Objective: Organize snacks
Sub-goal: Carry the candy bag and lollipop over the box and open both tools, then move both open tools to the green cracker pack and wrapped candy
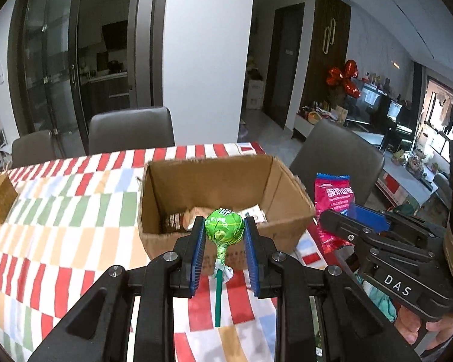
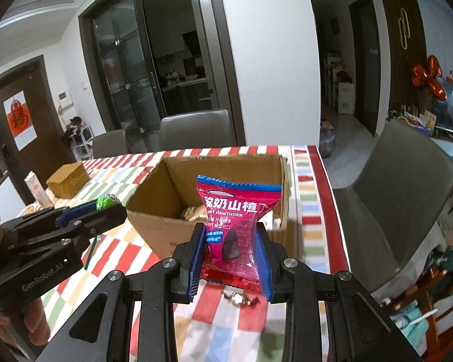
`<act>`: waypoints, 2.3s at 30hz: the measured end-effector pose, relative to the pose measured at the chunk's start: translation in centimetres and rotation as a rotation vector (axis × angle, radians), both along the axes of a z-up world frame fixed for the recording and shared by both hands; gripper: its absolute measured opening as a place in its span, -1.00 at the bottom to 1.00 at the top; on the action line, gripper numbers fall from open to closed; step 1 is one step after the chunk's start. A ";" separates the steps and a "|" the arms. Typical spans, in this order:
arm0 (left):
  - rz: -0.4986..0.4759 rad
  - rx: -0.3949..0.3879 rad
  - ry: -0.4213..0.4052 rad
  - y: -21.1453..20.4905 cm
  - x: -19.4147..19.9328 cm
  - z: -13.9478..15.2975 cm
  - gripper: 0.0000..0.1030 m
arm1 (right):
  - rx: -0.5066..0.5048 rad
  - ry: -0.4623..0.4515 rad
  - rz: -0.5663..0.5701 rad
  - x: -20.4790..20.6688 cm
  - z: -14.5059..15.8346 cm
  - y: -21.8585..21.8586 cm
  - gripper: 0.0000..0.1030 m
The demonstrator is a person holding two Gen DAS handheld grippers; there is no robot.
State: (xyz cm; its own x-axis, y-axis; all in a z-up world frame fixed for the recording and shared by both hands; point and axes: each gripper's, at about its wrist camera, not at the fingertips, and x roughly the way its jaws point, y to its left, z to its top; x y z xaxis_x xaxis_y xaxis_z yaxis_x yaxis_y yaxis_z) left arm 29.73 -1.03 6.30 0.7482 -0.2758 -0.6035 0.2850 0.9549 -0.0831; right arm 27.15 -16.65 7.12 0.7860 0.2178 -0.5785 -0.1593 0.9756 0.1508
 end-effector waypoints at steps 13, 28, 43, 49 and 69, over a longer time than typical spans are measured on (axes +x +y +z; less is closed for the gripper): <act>0.015 0.032 0.022 0.1 5.8 0.7 -0.50 | -0.042 0.005 0.015 4.5 1.8 0.3 -0.37; 0.065 0.090 0.026 0.1 10.5 -0.4 0.11 | -0.082 0.049 0.015 9.0 0.7 1.3 -0.11; 0.045 0.081 -0.052 -0.7 2.0 0.7 0.18 | -0.066 -0.001 -0.008 1.9 1.6 0.0 0.07; 0.024 0.077 -0.054 -1.7 -2.2 -0.1 0.29 | -0.092 -0.023 -0.030 -1.9 1.6 -0.7 0.17; -0.166 0.133 0.047 -7.2 -11.2 -6.6 0.34 | -0.157 0.100 -0.067 -12.4 -4.6 -4.5 0.20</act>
State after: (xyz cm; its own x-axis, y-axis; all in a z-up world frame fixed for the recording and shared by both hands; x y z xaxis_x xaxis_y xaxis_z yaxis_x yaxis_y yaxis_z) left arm 18.49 -8.27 -0.33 0.6694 -0.3081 -0.6759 0.4378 0.8988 0.0239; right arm 14.74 -21.11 2.55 0.7327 0.0679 -0.6771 -0.0851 0.9963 0.0079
